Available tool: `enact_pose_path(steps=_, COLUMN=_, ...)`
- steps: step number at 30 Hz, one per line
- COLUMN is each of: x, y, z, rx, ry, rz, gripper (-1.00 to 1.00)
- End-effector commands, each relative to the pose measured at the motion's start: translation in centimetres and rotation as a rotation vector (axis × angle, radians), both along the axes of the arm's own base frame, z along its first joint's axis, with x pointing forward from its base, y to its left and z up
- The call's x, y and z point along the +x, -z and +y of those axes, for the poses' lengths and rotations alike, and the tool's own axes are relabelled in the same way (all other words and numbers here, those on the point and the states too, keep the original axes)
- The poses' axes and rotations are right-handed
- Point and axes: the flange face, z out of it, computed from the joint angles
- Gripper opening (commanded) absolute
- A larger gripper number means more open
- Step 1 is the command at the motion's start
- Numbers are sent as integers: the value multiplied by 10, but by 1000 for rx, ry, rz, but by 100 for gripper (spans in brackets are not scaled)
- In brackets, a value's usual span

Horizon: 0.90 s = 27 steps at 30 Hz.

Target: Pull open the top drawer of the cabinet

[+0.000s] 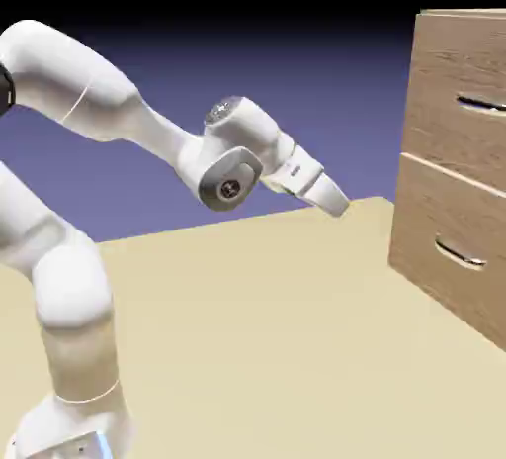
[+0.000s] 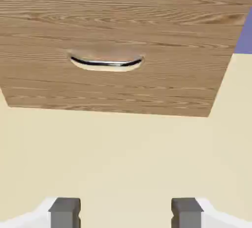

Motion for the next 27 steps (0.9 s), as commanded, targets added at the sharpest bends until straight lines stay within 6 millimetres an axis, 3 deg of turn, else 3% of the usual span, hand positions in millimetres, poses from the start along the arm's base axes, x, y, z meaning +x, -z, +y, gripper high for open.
enact_pose_path(steps=1, x=6, y=-5, z=4, rx=-58, ry=-48, rz=-8, gripper=0)
enact_pose_path(steps=14, x=77, y=-55, z=50, rx=-838, ry=-634, rz=-88, gripper=0)
enact_pose_path(steps=27, x=139, y=-77, z=81, rx=-1673, ry=-1125, rz=-93, gripper=0)
